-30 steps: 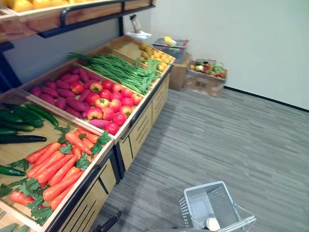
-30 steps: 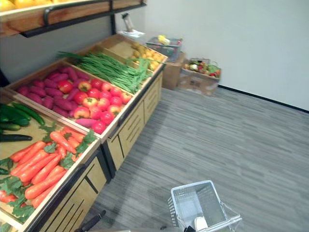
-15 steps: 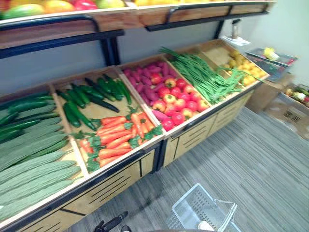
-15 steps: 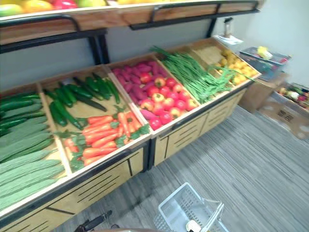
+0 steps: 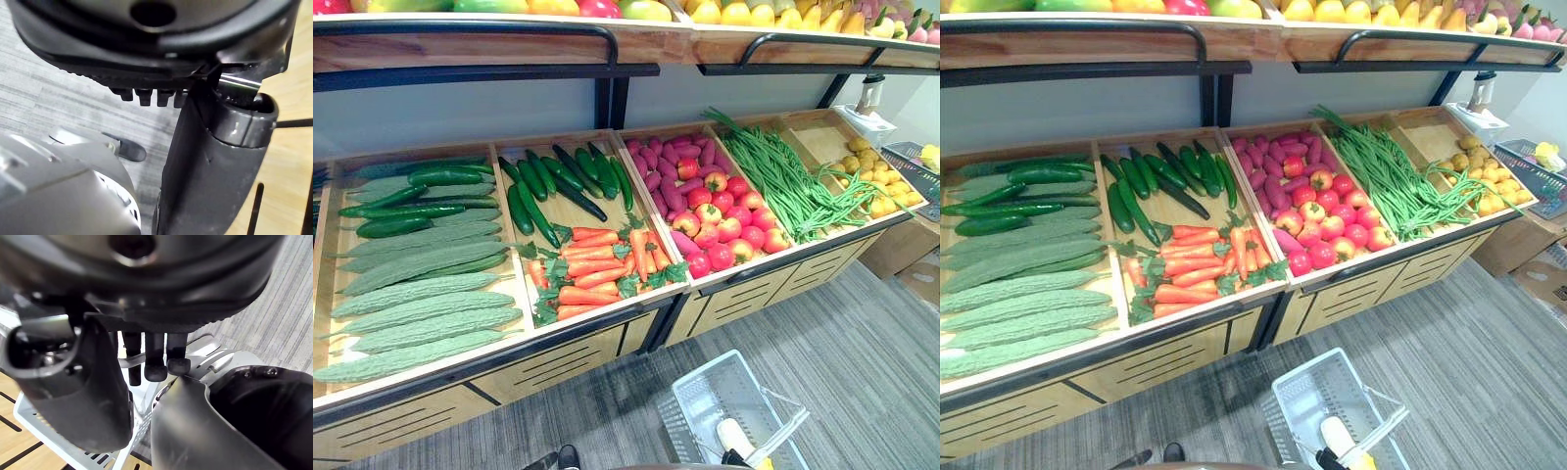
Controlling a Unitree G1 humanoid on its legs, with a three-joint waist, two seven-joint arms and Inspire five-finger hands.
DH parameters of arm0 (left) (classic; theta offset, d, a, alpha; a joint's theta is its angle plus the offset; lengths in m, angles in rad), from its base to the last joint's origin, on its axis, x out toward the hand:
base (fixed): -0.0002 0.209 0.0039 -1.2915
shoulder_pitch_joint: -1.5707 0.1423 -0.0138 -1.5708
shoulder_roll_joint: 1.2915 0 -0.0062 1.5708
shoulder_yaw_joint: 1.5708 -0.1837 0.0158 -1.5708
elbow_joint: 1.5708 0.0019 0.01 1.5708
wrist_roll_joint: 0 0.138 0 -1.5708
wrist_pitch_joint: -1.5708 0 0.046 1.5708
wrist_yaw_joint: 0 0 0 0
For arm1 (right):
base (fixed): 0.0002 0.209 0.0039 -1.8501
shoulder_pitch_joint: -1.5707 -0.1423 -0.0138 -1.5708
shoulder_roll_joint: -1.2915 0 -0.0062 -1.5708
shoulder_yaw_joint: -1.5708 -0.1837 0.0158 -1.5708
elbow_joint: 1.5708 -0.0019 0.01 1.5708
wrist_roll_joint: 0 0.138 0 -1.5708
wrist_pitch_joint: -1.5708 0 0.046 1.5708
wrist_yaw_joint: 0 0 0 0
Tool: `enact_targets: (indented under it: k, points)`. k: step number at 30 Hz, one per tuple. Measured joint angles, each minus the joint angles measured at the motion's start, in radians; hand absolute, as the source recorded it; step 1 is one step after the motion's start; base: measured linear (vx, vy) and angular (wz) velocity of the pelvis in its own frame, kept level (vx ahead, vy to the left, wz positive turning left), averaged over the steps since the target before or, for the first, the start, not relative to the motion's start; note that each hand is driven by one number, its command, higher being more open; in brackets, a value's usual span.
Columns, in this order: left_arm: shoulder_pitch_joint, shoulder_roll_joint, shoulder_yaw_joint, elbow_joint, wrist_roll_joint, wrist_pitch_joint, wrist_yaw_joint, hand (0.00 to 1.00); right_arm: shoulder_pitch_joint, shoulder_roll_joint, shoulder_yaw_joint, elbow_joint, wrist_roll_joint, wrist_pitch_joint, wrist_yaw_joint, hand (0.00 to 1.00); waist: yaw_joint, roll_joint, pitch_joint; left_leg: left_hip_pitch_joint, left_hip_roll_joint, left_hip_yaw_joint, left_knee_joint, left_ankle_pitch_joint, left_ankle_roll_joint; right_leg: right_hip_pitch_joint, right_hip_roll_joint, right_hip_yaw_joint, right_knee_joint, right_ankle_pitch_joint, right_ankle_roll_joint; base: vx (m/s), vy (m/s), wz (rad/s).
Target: Pick vegetable in the basket
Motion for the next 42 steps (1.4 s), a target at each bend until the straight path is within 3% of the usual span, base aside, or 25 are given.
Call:
enact_targets:
  k: [3,9,12,15,17,19,20,21,23,24,28,31,33,35,38,39,41,42]
  points:
    - [-0.001,-0.030,0.010,0.009,-0.002,0.000,-0.003,1.00,-0.027,-0.012,0.001,0.000,0.000,0.006,-0.002,0.00,0.019,0.011,0.004,0.001,0.012,0.018,0.000,0.008,-0.027,0.026,0.021,-0.006,-0.088,-0.021,-0.003,0.11,-0.175,-0.19]
    - [-0.003,-0.051,0.034,0.016,-0.002,0.000,-0.023,1.00,-0.033,-0.027,0.007,0.002,0.001,0.027,-0.009,0.00,0.020,0.027,-0.004,0.004,0.027,-0.002,0.000,0.012,-0.039,0.067,0.042,-0.049,-0.118,-0.042,-0.012,0.11,-0.093,0.16]
    - [0.001,-0.035,-0.002,0.021,-0.093,-0.007,-0.010,1.00,-0.054,-0.029,0.010,0.027,0.000,0.029,-0.009,0.00,0.024,0.010,-0.011,-0.002,0.021,-0.003,0.000,0.013,-0.041,0.069,0.043,-0.059,-0.115,-0.043,-0.010,0.10,-0.001,0.16]
    - [0.002,-0.031,-0.015,0.034,-0.240,-0.050,0.057,1.00,-0.076,-0.016,0.030,0.040,0.000,0.026,-0.008,0.00,0.029,-0.007,-0.022,-0.002,0.021,-0.001,0.000,0.018,-0.049,0.068,0.042,-0.067,-0.097,-0.042,-0.010,0.06,0.022,0.14]
    - [-0.001,-0.050,0.000,0.036,-0.397,-0.156,0.118,1.00,-0.091,-0.011,0.047,0.042,0.000,0.031,-0.005,0.00,0.029,-0.004,-0.022,-0.002,0.024,-0.001,0.000,0.023,-0.056,0.068,0.044,-0.079,-0.079,-0.042,-0.011,0.02,0.018,0.18]
    - [-0.001,-0.057,0.037,0.037,-0.501,-0.237,0.114,1.00,-0.098,-0.008,0.047,0.042,0.000,0.038,0.004,0.00,0.029,-0.003,-0.023,-0.003,0.025,-0.001,0.000,0.023,-0.056,0.068,0.045,-0.079,-0.079,-0.042,-0.011,-0.02,0.019,0.05]
    - [-0.001,-0.056,0.090,0.036,-0.588,-0.316,0.091,1.00,-0.103,-0.005,0.047,0.042,0.000,0.041,0.009,0.00,0.031,0.001,-0.020,-0.003,0.028,-0.002,0.000,0.023,-0.056,0.068,0.047,-0.079,-0.079,-0.042,-0.012,-0.03,0.013,0.00]
    - [-0.001,-0.055,0.118,0.035,-0.608,-0.343,0.080,1.00,-0.104,-0.005,0.047,0.042,0.000,0.041,0.012,0.00,0.031,0.004,-0.018,-0.003,0.028,-0.003,0.000,0.022,-0.056,0.068,0.048,-0.079,-0.079,-0.042,-0.012,-0.07,0.012,0.02]
    - [-0.001,-0.051,0.190,0.015,-0.629,-0.427,0.053,1.00,-0.104,-0.009,0.047,0.039,0.000,0.041,0.021,0.00,0.030,0.014,-0.013,-0.006,0.028,-0.009,-0.001,0.019,-0.053,0.068,0.048,-0.081,-0.079,-0.042,-0.013,-0.10,0.015,0.06]
    - [0.000,-0.043,0.249,-0.031,-0.627,-0.506,0.041,1.00,-0.101,-0.013,0.046,0.037,0.000,0.040,0.025,0.00,0.029,0.022,-0.011,-0.014,0.025,-0.013,-0.001,0.006,-0.050,0.065,0.046,-0.083,-0.079,-0.047,-0.020,-0.11,0.021,0.07]
    - [-0.002,-0.012,0.364,-0.163,-0.597,-0.626,0.043,1.00,-0.078,-0.011,0.045,0.011,0.000,0.040,0.028,0.00,0.041,0.023,-0.013,-0.020,0.020,-0.004,-0.001,0.003,-0.047,0.066,0.041,-0.084,-0.089,-0.064,-0.042,-0.10,0.015,0.00]
    - [-0.010,0.010,0.457,-0.377,-0.523,-0.690,0.052,1.00,-0.049,-0.005,0.041,-0.025,0.000,0.041,0.031,0.00,0.050,0.028,-0.021,-0.021,0.022,0.022,-0.001,0.003,-0.046,0.062,0.036,-0.086,-0.103,-0.076,-0.041,-0.04,0.008,0.03]
    - [-0.015,0.013,0.474,-0.506,-0.464,-0.699,0.076,1.00,-0.032,-0.005,0.040,-0.038,0.000,0.041,0.031,0.00,0.067,0.033,-0.031,-0.020,0.022,0.040,-0.001,0.004,-0.045,0.068,0.036,-0.084,-0.117,-0.076,-0.040,0.03,0.005,0.00]
    - [-0.033,0.036,0.468,-0.722,-0.308,-0.677,0.132,1.00,-0.018,-0.005,0.041,-0.044,0.000,0.043,0.030,0.00,0.081,0.034,-0.036,-0.021,0.012,0.042,-0.001,-0.001,-0.039,0.075,0.028,-0.085,-0.120,-0.076,-0.044,0.13,0.018,0.04]
    - [-0.051,0.131,0.400,-0.901,-0.161,-0.538,0.135,1.00,-0.005,-0.013,0.046,-0.046,-0.003,0.054,0.030,0.00,0.093,0.034,-0.066,-0.014,-0.003,0.044,0.000,0.004,-0.032,0.086,0.017,-0.079,-0.112,-0.071,-0.044,0.18,0.037,0.10]
    - [-0.059,0.175,0.352,-0.978,-0.136,-0.455,0.116,1.00,-0.001,-0.018,0.045,-0.041,-0.003,0.057,0.031,0.00,0.092,0.042,-0.085,-0.015,-0.003,0.067,0.002,0.009,-0.026,0.080,0.015,-0.065,-0.093,-0.065,-0.051,0.12,0.054,0.16]
    - [-0.095,0.228,0.279,-1.096,-0.110,-0.346,0.055,1.00,-0.001,-0.029,0.047,-0.044,-0.010,0.068,0.040,0.00,0.091,0.060,-0.102,0.009,0.037,0.091,0.006,0.015,-0.018,0.048,0.038,-0.022,0.007,-0.052,-0.070,0.12,0.050,0.01]
    - [-0.105,0.237,0.264,-1.126,-0.097,-0.316,0.033,1.00,-0.001,-0.035,0.047,-0.047,-0.010,0.078,0.052,0.00,0.090,0.078,-0.109,0.013,0.067,0.087,0.007,0.015,-0.018,0.017,0.054,-0.003,0.044,-0.085,-0.079,0.07,-0.015,-0.14]
